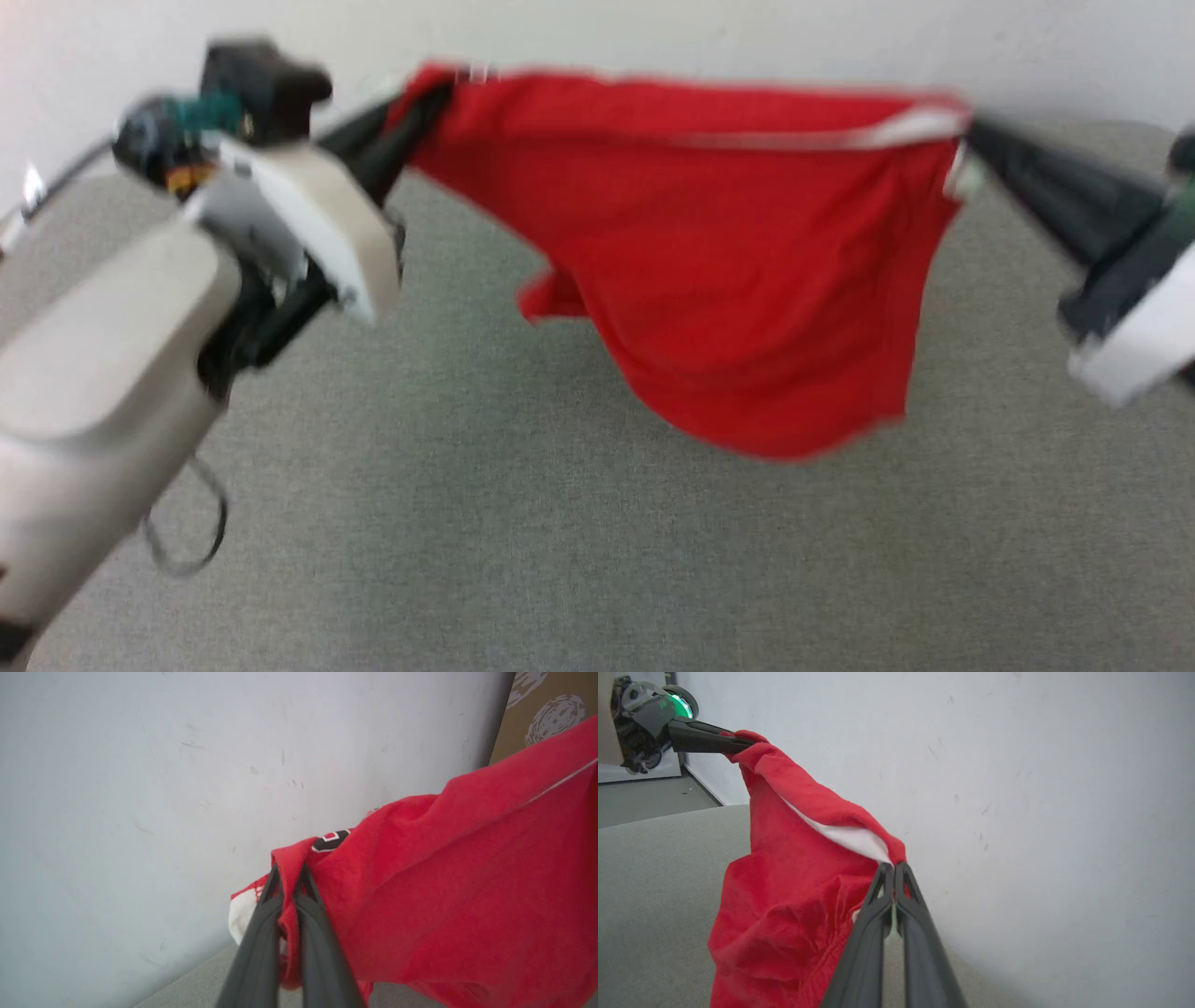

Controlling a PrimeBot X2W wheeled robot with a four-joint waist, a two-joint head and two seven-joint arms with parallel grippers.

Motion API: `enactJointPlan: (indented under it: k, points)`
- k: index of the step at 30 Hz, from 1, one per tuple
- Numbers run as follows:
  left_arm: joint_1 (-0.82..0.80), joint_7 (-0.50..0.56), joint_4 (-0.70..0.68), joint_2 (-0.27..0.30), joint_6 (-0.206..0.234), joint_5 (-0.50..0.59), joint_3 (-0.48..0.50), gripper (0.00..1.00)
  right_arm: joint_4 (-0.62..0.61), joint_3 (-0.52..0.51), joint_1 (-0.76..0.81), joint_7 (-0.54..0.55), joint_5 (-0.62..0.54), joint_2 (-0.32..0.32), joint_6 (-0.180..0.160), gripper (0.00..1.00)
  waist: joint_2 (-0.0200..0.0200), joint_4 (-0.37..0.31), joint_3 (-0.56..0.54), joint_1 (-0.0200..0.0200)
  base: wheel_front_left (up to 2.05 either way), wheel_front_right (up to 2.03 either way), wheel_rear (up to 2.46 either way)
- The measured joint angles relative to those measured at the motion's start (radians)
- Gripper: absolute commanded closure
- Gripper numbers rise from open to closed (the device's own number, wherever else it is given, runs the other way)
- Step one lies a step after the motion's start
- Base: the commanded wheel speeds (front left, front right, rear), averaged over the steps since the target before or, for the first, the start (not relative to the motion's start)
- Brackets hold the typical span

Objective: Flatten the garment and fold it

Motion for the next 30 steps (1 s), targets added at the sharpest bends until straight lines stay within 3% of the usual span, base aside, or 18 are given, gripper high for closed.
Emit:
enactJointPlan:
  k: [12,20,25,30]
  points:
    - [-0.419,-0.085,0.262,-0.171,0.043,0.09,0.106,1.0,0.304,0.066,-0.575,-0.036,-0.076,0.089,0.001,1.0,0.0,0.016,0.155,0.0004,0.0,0.0,0.0]
    - [-0.634,-0.16,0.389,-0.238,0.048,0.102,0.167,1.0,0.459,0.156,-0.896,-0.08,-0.128,0.107,0.001,1.0,0.0,0.021,0.296,0.0004,0.0,0.0,0.0]
    - [-0.663,-0.2,0.445,-0.256,0.038,0.103,0.17,1.0,0.531,0.222,-0.976,-0.117,-0.114,0.129,0.001,1.0,0.0,0.022,0.372,0.0004,0.0,0.0,0.0]
    - [-0.575,-0.243,0.492,-0.27,0.02,0.097,0.165,1.0,0.566,0.331,-0.909,-0.173,-0.058,0.16,0.001,1.0,0.0,0.014,0.415,0.0005,0.0,0.0,0.0]
